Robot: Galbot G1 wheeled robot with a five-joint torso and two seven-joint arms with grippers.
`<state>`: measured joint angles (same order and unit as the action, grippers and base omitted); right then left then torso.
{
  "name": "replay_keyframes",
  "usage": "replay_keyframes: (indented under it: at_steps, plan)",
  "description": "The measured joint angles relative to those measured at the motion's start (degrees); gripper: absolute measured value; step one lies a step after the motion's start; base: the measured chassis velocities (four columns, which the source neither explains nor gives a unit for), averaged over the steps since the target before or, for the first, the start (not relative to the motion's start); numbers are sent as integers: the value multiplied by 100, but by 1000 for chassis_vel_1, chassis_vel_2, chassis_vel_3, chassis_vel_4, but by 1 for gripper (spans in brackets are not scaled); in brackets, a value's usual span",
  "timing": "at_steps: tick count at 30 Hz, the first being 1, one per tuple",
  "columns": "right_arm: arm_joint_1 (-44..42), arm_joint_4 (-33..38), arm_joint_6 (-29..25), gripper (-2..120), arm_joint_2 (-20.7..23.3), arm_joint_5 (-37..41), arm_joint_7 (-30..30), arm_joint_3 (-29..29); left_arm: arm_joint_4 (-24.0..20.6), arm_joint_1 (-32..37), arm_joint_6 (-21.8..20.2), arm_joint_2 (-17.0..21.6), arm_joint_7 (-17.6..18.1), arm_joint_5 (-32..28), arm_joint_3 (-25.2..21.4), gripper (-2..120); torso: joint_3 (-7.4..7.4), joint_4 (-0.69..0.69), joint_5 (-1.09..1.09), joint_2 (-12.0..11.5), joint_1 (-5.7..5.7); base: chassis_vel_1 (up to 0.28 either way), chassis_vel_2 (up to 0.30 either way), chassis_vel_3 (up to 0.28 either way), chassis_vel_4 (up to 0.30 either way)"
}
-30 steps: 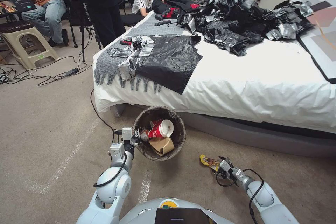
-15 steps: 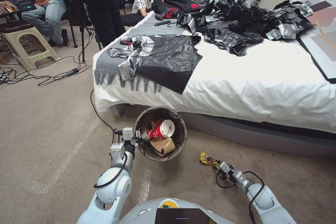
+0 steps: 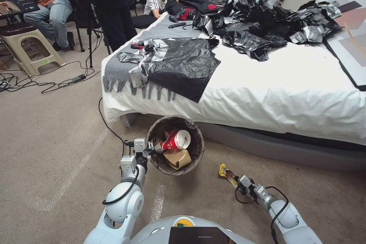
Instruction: Pick up the trash bin, then pick up the garbage from the floor and place it into the trash bin.
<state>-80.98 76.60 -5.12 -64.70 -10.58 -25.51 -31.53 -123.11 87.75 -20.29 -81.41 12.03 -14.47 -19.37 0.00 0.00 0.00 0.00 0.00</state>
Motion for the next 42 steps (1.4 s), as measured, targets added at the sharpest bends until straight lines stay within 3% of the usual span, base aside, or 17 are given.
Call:
replay_keyframes:
  at_steps: [12,27,38,42]
  plan:
    - [-15,22,-89,0,-98,121,67,-77,-46,-9,-3,21,-6,-4,16,0,0,0,0,0,0,0,0,0,0]
    - [-243,593,-751,0,-473,1237,897,-280,4,-15,-8,61,-5,-14,30,0,0,0,1,0,0,0,0,0,0]
    - [-609,1681,-1546,0,-739,2159,936,-504,-2,1,-9,43,-3,-14,43,0,0,-1,-1,0,0,0,0,0,0]
    - [-752,2427,-1831,0,-786,2819,762,-475,-23,3,-25,42,-4,-14,63,0,0,0,-2,0,0,0,0,0,0]
